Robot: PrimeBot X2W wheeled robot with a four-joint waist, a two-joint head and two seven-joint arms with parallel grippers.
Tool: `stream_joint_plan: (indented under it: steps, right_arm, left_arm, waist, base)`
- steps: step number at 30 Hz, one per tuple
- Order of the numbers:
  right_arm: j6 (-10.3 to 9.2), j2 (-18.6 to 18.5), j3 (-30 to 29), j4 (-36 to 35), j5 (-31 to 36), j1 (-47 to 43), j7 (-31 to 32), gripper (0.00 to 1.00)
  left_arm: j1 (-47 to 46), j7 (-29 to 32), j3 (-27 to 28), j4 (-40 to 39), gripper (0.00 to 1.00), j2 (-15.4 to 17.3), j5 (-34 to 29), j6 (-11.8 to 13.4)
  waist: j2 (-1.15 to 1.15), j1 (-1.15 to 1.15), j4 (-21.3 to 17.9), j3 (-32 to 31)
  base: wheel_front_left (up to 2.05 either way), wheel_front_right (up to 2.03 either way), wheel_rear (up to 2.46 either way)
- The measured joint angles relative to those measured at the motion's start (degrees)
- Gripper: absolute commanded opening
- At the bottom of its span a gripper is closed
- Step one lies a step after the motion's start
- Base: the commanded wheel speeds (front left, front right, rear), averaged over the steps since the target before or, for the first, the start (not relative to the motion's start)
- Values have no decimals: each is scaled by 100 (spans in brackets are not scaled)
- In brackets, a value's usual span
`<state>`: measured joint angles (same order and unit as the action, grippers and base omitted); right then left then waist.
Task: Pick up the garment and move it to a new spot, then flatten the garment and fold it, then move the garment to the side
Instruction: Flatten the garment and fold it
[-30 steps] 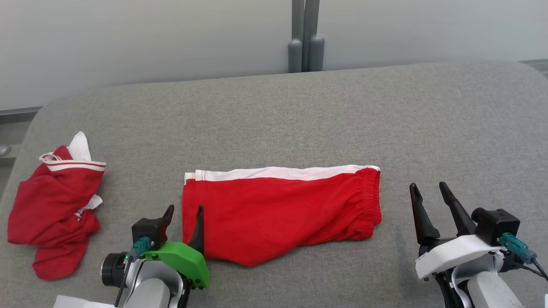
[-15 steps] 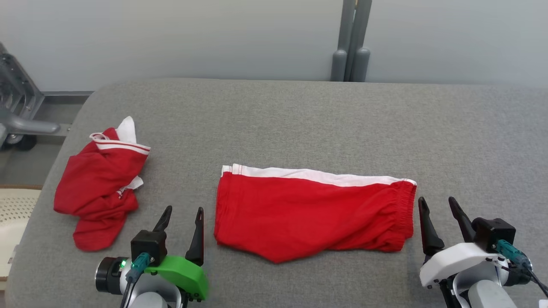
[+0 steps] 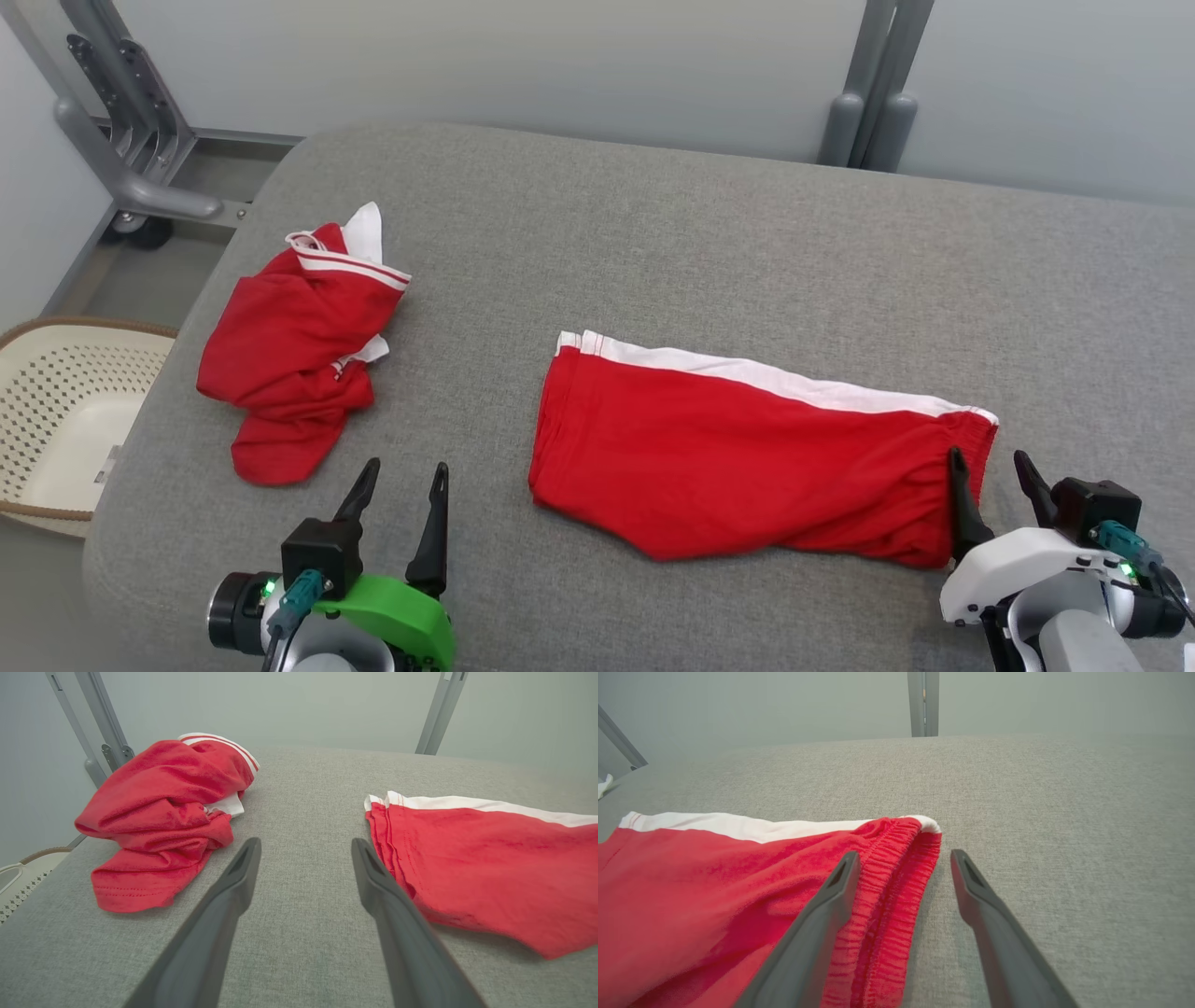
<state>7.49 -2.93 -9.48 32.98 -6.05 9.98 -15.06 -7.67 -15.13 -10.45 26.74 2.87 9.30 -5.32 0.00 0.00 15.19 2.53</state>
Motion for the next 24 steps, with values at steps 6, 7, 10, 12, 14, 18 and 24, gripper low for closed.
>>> stream_joint_plan:
  steps: [6,7,10,12,14,18,24]
  right_arm:
    - [0,8,-101,486,-74,285,0,100]
    - [0,7,-102,559,-89,321,0,100]
    - [1,13,-164,694,-155,359,0,100]
    - [1,10,-134,792,-241,374,-16,100]
    - [1,-3,-38,888,-385,409,-23,100]
    - [-13,-49,381,984,-715,464,-45,100]
    - [-21,-49,756,1070,-1080,560,-62,100]
  left_arm:
    - [-30,0,41,-65,100,0,-38,1]
    - [-42,0,52,-78,100,-1,-51,1]
    - [-58,0,88,-86,100,0,-70,1]
    - [-58,0,94,-93,100,-1,-70,2]
    - [-57,0,100,-93,100,-1,-67,2]
    - [-56,0,91,-93,100,-1,-49,2]
    - [-57,0,36,-92,100,-1,-29,2]
  waist:
    - [0,0,124,282]
    - [0,0,144,325]
    - [0,0,206,428]
    - [0,0,241,476]
    - [0,0,269,509]
    - [0,0,294,539]
    - [0,0,323,559]
  base:
    - [0,0,0]
    - [0,0,0]
    - [0,0,0]
    - [0,0,0]
    - [0,0,0]
    - [0,0,0]
    - [0,0,0]
